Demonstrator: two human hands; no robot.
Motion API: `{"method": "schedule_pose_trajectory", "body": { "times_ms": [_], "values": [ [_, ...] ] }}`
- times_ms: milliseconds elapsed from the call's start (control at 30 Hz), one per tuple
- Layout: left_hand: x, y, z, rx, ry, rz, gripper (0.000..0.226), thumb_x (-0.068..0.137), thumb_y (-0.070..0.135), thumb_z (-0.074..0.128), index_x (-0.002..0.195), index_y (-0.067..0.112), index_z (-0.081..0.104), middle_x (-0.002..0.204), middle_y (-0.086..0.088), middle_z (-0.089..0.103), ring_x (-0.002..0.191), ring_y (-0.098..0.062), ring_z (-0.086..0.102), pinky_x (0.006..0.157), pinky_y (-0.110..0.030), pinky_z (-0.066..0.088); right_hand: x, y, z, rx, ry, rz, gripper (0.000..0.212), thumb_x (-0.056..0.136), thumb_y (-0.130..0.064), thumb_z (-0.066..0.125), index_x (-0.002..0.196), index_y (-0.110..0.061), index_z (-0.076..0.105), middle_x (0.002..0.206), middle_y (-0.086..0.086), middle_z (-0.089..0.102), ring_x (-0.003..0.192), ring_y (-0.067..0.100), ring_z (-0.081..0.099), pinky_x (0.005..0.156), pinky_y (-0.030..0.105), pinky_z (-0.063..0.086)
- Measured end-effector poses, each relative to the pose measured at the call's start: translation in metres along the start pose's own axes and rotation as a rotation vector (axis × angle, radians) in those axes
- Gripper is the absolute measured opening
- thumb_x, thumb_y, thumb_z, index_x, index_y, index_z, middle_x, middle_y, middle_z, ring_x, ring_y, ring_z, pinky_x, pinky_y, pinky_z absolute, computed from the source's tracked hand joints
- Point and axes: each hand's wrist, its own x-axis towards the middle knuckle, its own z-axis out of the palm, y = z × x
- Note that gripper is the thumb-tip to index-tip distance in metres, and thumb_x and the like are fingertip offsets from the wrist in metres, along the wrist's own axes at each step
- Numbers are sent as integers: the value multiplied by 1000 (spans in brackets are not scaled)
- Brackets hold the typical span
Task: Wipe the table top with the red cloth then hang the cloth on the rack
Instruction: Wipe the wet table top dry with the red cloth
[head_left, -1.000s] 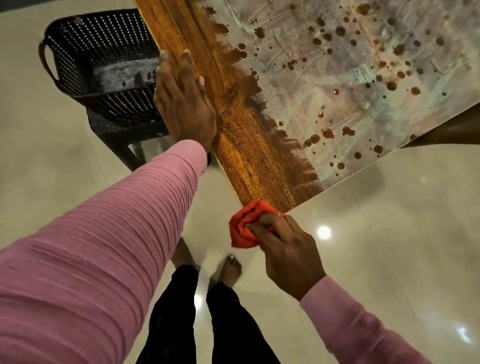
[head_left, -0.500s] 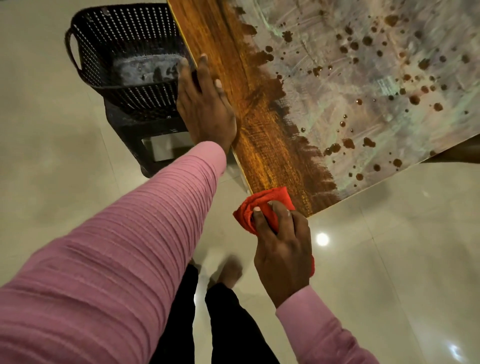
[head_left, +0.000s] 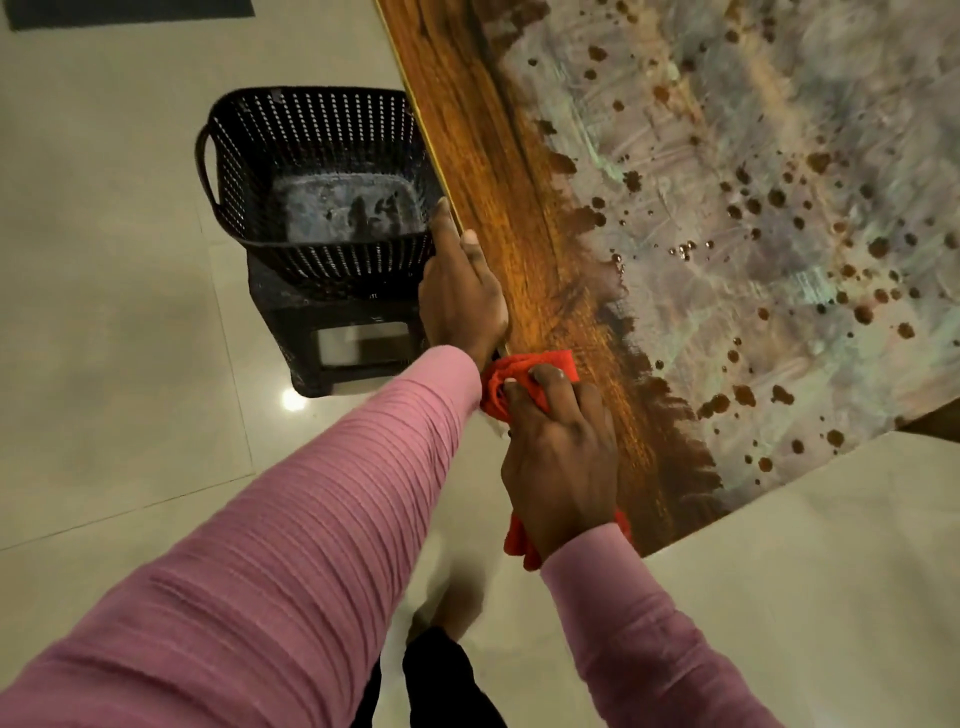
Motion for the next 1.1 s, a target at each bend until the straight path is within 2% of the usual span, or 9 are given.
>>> {"method": "schedule_pose_trajectory", "body": {
  "times_ms": [200,367,500,600,733,833,900,1000,1100],
  "values": [
    [36,-4,-4,-82,1,-49,38,101,31,27,134,21,43,97,-14,69,89,-34,63,73,-41,47,40,-15,3,-37,-46,-19,41,75,-9,69,115,-14,68,122,10,62,98,37,58,85,43,50],
    [71,-9,-11,-66,-68,-78,36,101,35,26,132,22,40,97,-11,68,88,-32,63,75,-43,49,77,-27,5,-5,40,-37,40,66,-4,77,106,-9,72,113,13,66,89,38,61,73,45,55],
    [95,-6,-14,-87,-74,-58,36,102,35,29,134,22,39,110,-10,66,97,-32,61,75,-36,42,111,-38,8,34,88,-45,38,66,-3,78,103,-9,73,112,12,66,90,38,61,74,47,55],
    [111,-2,-12,-106,-127,-75,40,102,36,28,138,22,35,119,-12,63,104,-33,59,83,-41,44,130,-42,13,35,80,-58,38,68,-8,77,105,-12,73,115,9,65,92,35,59,76,44,55],
    [140,-2,-10,-146,-158,-142,40,101,38,27,138,24,33,117,-15,62,102,-34,59,85,-43,46,156,-49,18,67,113,-69,33,73,-9,72,105,-12,73,115,9,65,92,34,58,74,42,55],
    [159,-1,-5,-189,-93,-246,35,102,37,27,131,24,42,112,-11,64,98,-30,60,73,-32,40,179,-55,15,95,163,-93,31,82,-21,55,105,-12,73,114,9,65,91,33,59,71,40,55],
    [171,-6,-5,-213,-13,-378,33,102,36,27,124,23,48,107,-8,67,95,-28,61,66,-28,33,197,-60,14,86,166,-107,29,83,-19,57,106,-12,73,115,9,65,92,33,58,73,39,52],
    [178,-16,-10,-283,69,-461,32,101,30,30,112,11,53,106,-15,64,97,-31,59,74,-31,39,228,-68,12,76,119,-110,33,77,-13,68,109,-14,71,120,6,62,98,32,56,79,36,49],
    [168,-12,-10,-325,119,-430,30,101,24,34,105,5,56,105,-20,63,96,-32,58,84,-37,44,266,-81,9,148,40,-106,32,83,-20,56,112,-15,69,126,4,56,108,32,50,87,39,49]
  ]
}}
